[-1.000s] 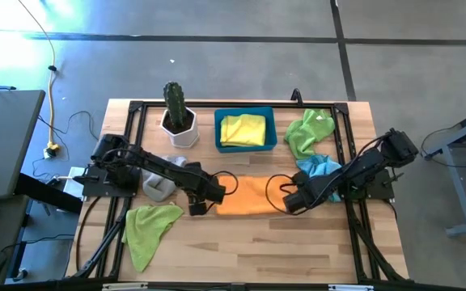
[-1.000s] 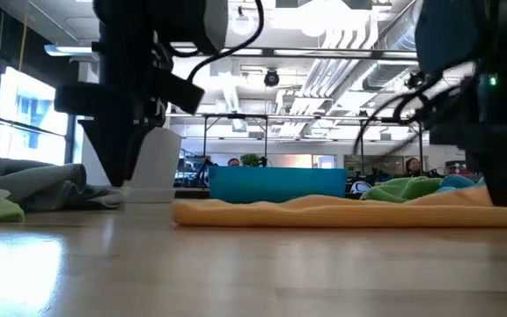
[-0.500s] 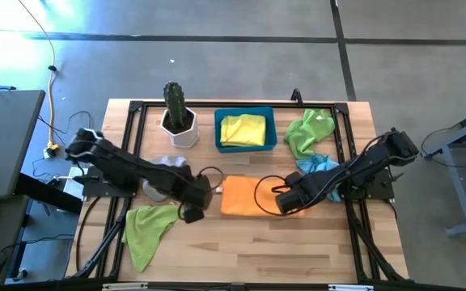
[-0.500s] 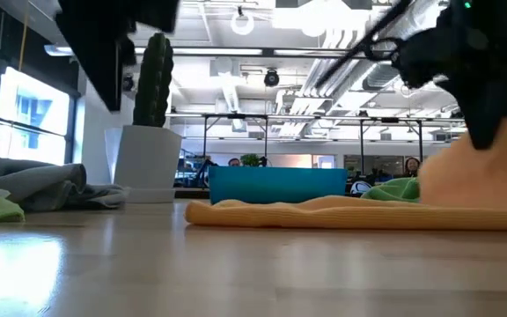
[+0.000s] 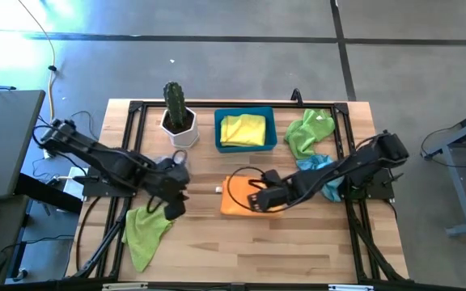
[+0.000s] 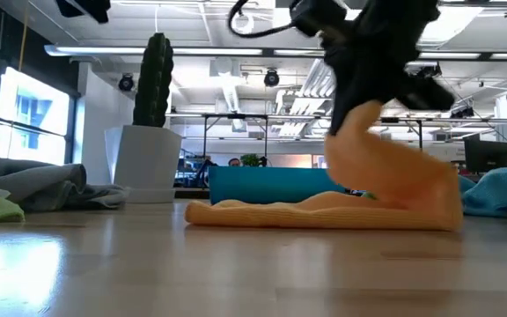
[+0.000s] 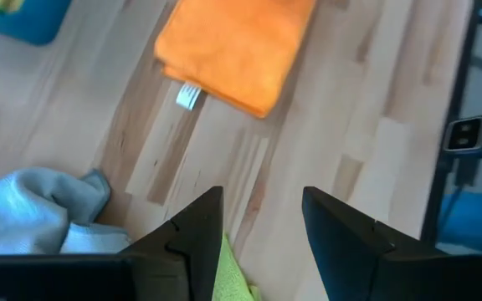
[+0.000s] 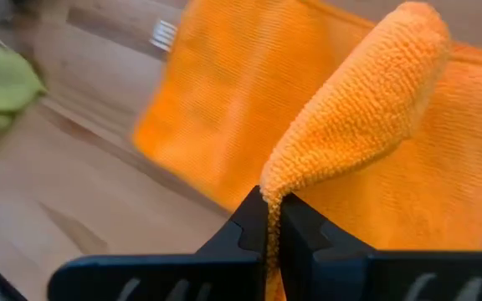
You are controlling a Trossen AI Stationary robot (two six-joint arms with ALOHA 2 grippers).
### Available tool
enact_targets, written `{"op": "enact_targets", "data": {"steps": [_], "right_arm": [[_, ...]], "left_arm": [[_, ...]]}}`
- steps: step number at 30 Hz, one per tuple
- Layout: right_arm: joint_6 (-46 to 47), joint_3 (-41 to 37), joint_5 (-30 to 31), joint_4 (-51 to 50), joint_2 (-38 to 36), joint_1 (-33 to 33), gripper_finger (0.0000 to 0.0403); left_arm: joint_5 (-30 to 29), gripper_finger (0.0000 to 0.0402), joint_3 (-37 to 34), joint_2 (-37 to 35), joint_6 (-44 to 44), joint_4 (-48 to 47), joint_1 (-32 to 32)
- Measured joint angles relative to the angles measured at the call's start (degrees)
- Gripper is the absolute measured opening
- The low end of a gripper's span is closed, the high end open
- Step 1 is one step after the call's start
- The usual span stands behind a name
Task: Fold microfiber towels
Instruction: Fold the orange microfiber towel
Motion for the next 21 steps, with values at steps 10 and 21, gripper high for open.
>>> {"op": "enact_targets", "data": {"steps": [10, 21], "right_arm": [[-0.2, 13.3, 0.5, 2.5, 14.3, -2.6, 0.0], [-3.2, 29.3, 0.5, -2.2, 25.9, -4.3, 0.0]], "left_arm": [[-0.1, 0.0156, 0.0, -9.1, 7.5, -0.4, 0.0], [-0.2, 0.0156, 0.0, -13.3, 11.3, -0.6, 0.0]]}}
